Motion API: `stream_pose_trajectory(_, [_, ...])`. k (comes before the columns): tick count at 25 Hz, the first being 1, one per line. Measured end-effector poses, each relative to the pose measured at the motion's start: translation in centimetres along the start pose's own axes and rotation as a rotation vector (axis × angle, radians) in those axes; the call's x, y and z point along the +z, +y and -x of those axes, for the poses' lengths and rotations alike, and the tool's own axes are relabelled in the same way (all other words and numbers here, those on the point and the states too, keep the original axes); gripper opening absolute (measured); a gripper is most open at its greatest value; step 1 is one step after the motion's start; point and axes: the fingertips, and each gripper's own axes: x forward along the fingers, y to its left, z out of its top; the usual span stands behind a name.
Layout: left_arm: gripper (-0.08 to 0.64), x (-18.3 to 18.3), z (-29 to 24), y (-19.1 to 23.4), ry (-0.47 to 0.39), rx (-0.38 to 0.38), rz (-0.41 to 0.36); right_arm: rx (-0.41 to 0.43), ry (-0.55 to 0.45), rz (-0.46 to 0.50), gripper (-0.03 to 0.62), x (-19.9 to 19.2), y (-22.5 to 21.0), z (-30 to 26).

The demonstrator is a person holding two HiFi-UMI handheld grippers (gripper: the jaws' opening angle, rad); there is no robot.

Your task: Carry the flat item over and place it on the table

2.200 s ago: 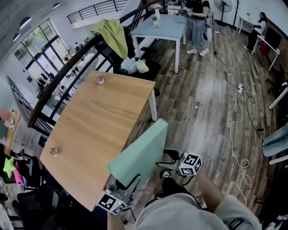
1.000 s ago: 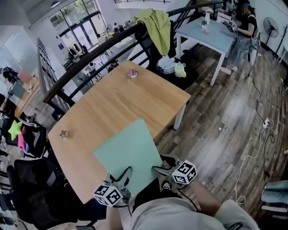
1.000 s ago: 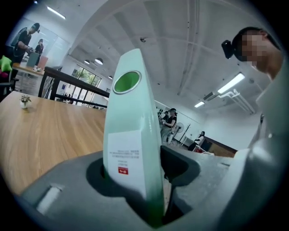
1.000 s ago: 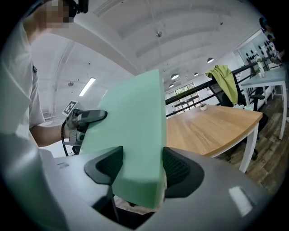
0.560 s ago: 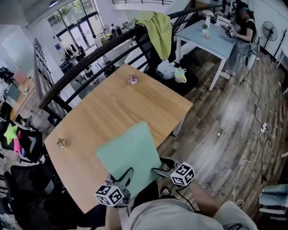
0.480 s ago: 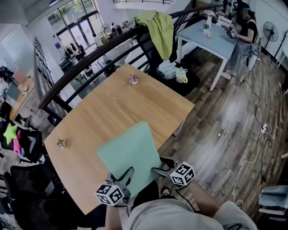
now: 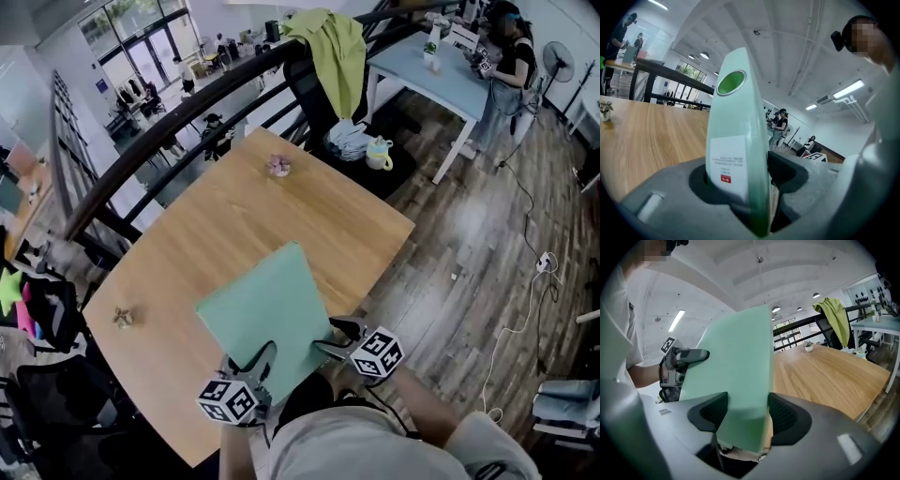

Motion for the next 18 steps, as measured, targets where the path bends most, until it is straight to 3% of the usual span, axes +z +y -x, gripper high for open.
stream_pose_trajectory(8, [0.252, 2.6, -3.3, 4.5, 0.035, 0.001, 0.015, -0.027, 0.044, -0.030, 0.291, 1.9, -3.2, -4.6])
stream_pose_trajectory(15, [0.245, 1.8, -6.1, 7.6, 0.067, 0.071, 0.114, 0.012, 0.126, -0.001, 0.281, 1.6, -5.9, -7.8])
stream_pose_trajectory(16, [0.235, 1.8, -6.9, 7.8, 0.074, 0.073, 0.142, 0.039, 0.115, -0.003, 0.233, 2.2, -5.9, -8.5])
stream_pose_trajectory(17, [0.210, 1.6, -7.7, 8.0, 0.082, 0.077, 0.178, 0.065, 0.098, -0.018, 0.071, 2.9, -5.6, -9.2])
stream_pose_trajectory(18, [0.206, 1.4, -8.4, 8.3, 0.088, 0.095, 0.216, 0.079, 0.086, -0.032, 0.090, 3.4, -5.4, -10.0])
